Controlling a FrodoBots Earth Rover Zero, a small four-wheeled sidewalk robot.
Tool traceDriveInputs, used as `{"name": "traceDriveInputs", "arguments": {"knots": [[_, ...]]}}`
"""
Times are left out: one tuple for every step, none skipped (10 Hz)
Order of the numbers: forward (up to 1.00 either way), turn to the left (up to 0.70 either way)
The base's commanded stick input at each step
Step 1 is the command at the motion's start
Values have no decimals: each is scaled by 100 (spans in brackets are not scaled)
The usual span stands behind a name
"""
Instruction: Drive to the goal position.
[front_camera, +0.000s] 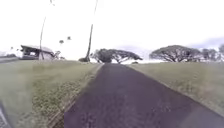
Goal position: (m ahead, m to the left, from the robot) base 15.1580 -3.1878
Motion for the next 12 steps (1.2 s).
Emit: {"name": "traceDriveInputs", "arguments": {"knots": [[71,0],[71,0],[71,0],[71,0],[71,0],[71,0],[71,0],[71,0],[71,0],[71,0],[71,0],[71,0]]}}
